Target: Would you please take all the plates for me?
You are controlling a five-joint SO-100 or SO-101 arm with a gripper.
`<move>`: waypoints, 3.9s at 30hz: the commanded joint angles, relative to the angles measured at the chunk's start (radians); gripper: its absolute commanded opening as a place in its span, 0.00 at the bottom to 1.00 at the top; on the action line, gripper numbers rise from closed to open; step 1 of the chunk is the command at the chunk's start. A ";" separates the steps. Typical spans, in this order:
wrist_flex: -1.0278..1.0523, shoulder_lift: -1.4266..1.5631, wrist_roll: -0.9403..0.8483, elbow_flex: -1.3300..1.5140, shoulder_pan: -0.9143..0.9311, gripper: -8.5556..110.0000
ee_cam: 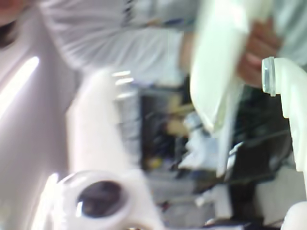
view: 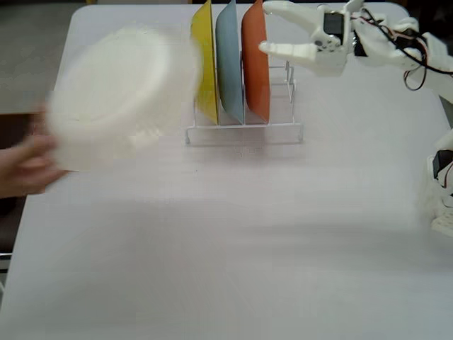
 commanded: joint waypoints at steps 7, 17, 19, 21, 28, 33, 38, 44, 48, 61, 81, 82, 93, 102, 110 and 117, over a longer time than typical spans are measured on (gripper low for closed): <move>0.295 0.069 -0.018 -0.104 0.190 0.07; 0.436 -0.143 -0.253 -0.173 0.373 0.37; 0.436 -0.196 -0.330 -0.213 0.390 0.39; 0.436 -0.256 -0.397 -0.267 0.402 0.39; 0.357 -0.425 -0.517 -0.405 0.419 0.36; 0.308 -0.565 -0.529 -0.528 0.425 0.34; 0.307 -0.643 -0.495 -0.580 0.434 0.32; 0.305 -0.680 -0.483 -0.643 0.423 0.07; 0.359 -0.680 -0.451 -0.730 0.430 0.07; 0.578 -0.446 -0.376 -1.129 0.400 0.07; 0.187 -0.087 0.212 -0.670 -0.218 0.07; 0.123 -0.087 0.215 -0.632 -0.239 0.07; -0.511 -0.124 0.235 -0.276 -0.305 0.07; -0.552 -0.173 0.242 -0.262 -0.295 0.07; -0.558 -0.184 0.255 -0.236 -0.264 0.07; -0.497 -0.183 0.202 -0.215 -0.232 0.27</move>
